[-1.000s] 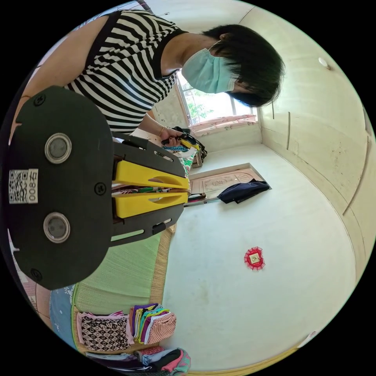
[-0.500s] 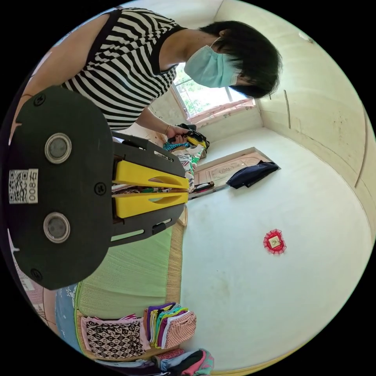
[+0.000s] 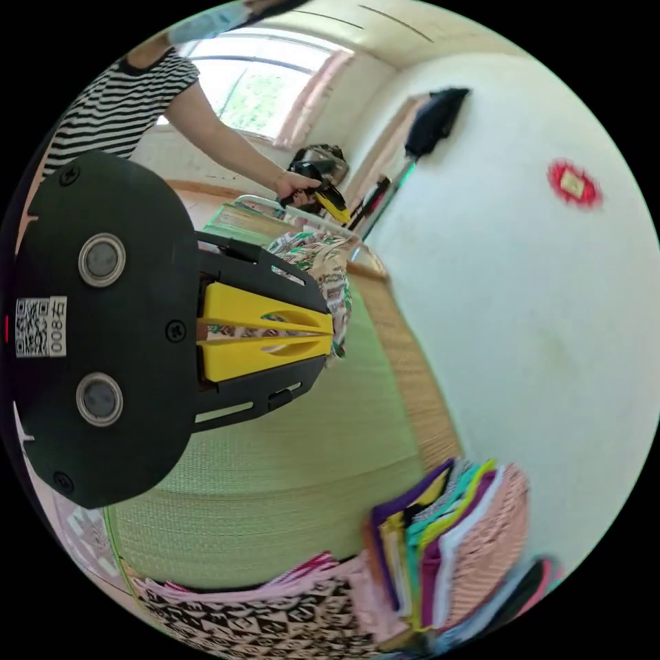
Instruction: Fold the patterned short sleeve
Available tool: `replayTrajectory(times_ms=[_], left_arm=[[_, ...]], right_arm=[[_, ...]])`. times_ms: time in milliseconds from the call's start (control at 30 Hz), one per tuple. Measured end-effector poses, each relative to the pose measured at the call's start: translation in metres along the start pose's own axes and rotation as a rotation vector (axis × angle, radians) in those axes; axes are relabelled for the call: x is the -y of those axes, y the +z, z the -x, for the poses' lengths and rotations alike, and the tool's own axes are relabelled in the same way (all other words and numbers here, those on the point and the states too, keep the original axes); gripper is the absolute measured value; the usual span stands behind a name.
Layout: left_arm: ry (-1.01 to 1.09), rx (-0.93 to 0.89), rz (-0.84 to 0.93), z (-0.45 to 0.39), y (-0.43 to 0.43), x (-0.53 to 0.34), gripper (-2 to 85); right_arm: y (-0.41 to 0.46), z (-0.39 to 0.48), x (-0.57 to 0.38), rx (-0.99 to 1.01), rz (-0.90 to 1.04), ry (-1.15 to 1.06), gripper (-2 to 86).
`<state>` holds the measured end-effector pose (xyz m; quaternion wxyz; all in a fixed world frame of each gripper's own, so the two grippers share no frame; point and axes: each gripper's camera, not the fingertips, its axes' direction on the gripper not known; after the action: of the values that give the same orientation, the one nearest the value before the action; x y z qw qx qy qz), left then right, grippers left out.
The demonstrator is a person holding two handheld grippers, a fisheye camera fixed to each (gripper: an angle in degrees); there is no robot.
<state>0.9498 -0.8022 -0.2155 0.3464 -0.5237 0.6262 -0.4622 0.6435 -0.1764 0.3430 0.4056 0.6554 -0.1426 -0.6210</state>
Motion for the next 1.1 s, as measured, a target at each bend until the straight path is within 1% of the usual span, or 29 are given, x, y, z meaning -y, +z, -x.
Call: replayTrajectory(times_ms=[33,67,133,200,267,333,400,500,533,633,800,933,1100], left_arm=[[-0.055,0.005,0.048,0.019,0.034,-0.008,5.8],[-0.079,0.000,0.068,0.028,0.048,-0.014,6.0],[-0.138,-0.027,0.118,0.052,0.093,-0.053,6.5],[-0.175,-0.077,0.195,0.061,0.121,-0.092,6.9],[-0.195,-0.149,0.275,0.055,0.146,-0.136,7.2],[-0.169,-0.205,0.386,0.022,0.178,-0.188,7.6],[-0.116,-0.217,0.484,-0.015,0.205,-0.220,8.0],[-0.044,-0.199,0.584,-0.071,0.248,-0.256,8.3],[-0.010,-0.162,0.616,-0.090,0.264,-0.265,8.4],[0.072,-0.051,0.656,-0.123,0.294,-0.272,7.7],[0.189,0.045,0.699,-0.158,0.334,-0.270,3.8],[0.262,0.101,0.711,-0.185,0.358,-0.274,1.6],[0.211,0.085,0.712,-0.198,0.373,-0.278,0.6]], right_arm=[[0.031,-0.030,0.007,-0.031,0.049,0.087,0.6],[0.057,-0.055,0.008,-0.038,0.083,0.150,0.7],[0.088,-0.082,-0.001,0.004,0.123,0.212,1.0],[0.114,-0.096,-0.014,0.043,0.158,0.230,1.5],[0.143,-0.104,-0.025,0.030,0.213,0.242,2.7],[0.159,-0.108,-0.022,0.007,0.228,0.246,4.1],[0.175,-0.108,-0.009,-0.023,0.234,0.244,5.6],[0.201,-0.103,0.024,-0.095,0.243,0.221,7.0],[0.211,-0.101,0.040,-0.130,0.246,0.213,7.3],[0.234,-0.100,0.074,-0.202,0.235,0.227,7.9],[0.272,-0.103,0.106,-0.245,0.261,0.261,7.6],[0.293,-0.098,0.115,-0.297,0.276,0.276,4.6],[0.301,-0.095,0.118,-0.269,0.306,0.277,1.0]])
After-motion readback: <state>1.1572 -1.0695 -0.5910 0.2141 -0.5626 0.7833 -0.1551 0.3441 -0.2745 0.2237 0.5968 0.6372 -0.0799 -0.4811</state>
